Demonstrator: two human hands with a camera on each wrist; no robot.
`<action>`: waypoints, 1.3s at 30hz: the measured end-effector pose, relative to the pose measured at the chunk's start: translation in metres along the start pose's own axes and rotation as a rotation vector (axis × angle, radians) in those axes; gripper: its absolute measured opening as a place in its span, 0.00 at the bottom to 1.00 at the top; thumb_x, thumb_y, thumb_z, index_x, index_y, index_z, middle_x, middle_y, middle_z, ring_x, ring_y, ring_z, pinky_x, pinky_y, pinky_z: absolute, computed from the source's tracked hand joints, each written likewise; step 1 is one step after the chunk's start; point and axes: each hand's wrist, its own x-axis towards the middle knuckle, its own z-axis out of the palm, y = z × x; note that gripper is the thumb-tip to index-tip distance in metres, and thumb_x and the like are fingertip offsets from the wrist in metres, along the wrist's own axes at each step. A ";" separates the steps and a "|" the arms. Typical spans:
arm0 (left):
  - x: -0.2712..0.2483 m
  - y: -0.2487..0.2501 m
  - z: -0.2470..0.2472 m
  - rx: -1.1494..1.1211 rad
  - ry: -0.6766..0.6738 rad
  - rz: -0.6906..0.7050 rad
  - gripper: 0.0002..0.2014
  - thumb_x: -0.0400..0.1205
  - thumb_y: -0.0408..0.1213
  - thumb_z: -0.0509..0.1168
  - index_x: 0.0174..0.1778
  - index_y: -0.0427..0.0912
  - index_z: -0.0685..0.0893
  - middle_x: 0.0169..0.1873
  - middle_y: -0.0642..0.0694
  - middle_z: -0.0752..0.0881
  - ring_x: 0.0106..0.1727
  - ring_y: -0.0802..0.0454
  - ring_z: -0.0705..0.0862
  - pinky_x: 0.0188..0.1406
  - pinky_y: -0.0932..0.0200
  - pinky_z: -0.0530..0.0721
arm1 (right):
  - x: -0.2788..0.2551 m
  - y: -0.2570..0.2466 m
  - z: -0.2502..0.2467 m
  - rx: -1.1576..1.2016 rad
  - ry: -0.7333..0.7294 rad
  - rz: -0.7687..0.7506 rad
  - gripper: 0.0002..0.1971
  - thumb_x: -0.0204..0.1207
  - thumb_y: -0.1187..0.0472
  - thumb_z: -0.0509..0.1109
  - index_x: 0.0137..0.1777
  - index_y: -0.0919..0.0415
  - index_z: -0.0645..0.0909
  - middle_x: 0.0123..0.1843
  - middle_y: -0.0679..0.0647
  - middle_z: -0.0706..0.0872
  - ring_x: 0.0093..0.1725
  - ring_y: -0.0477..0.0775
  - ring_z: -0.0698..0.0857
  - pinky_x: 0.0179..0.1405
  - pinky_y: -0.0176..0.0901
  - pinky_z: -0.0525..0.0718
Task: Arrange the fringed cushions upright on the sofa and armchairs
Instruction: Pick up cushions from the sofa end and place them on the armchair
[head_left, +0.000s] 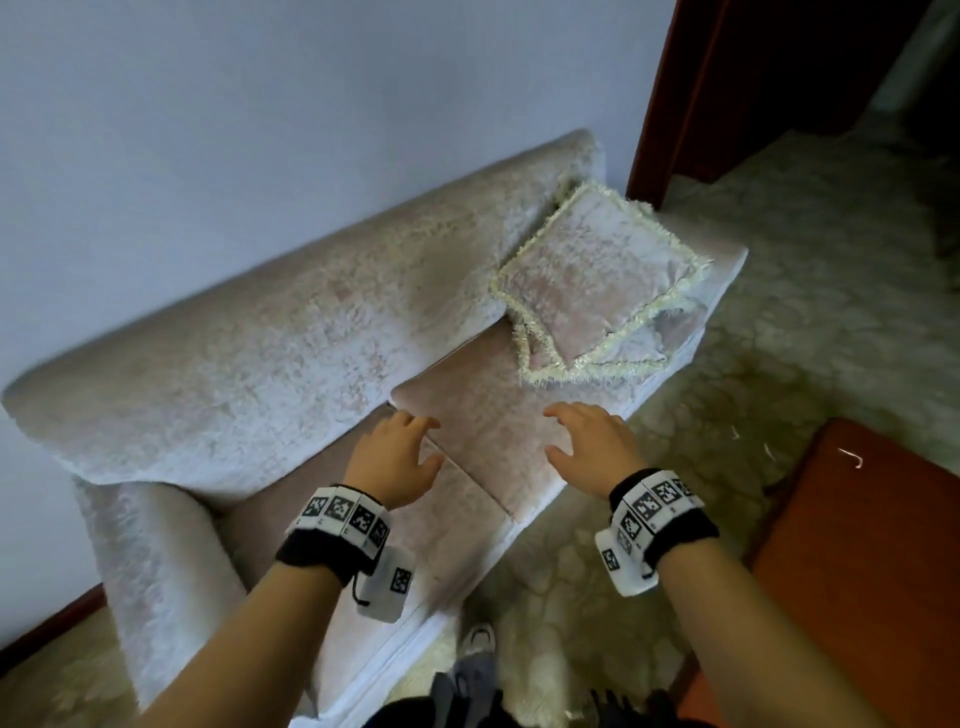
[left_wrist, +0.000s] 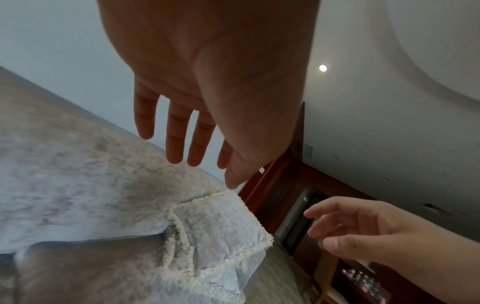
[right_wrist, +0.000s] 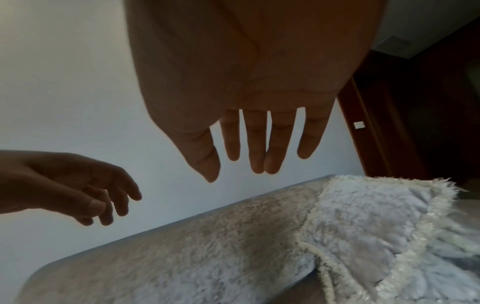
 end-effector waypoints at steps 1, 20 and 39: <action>0.024 0.007 0.003 -0.014 -0.011 0.033 0.23 0.81 0.55 0.61 0.71 0.54 0.75 0.63 0.48 0.79 0.63 0.47 0.79 0.59 0.43 0.81 | 0.010 0.012 -0.006 0.000 0.010 0.029 0.23 0.79 0.49 0.65 0.74 0.46 0.70 0.69 0.47 0.80 0.67 0.54 0.77 0.66 0.54 0.74; 0.402 0.184 0.054 -0.147 -0.086 0.217 0.22 0.77 0.54 0.63 0.67 0.54 0.76 0.60 0.47 0.82 0.60 0.45 0.82 0.56 0.47 0.82 | 0.172 0.269 -0.134 -0.022 0.139 0.398 0.24 0.76 0.49 0.67 0.73 0.46 0.73 0.69 0.47 0.81 0.66 0.52 0.80 0.66 0.51 0.77; 0.654 0.135 0.128 -0.311 -0.223 -0.344 0.24 0.78 0.51 0.65 0.69 0.51 0.75 0.64 0.44 0.80 0.59 0.47 0.83 0.60 0.49 0.83 | 0.534 0.440 -0.159 -0.151 -0.312 0.095 0.24 0.79 0.49 0.65 0.74 0.46 0.69 0.70 0.51 0.79 0.63 0.57 0.81 0.58 0.53 0.83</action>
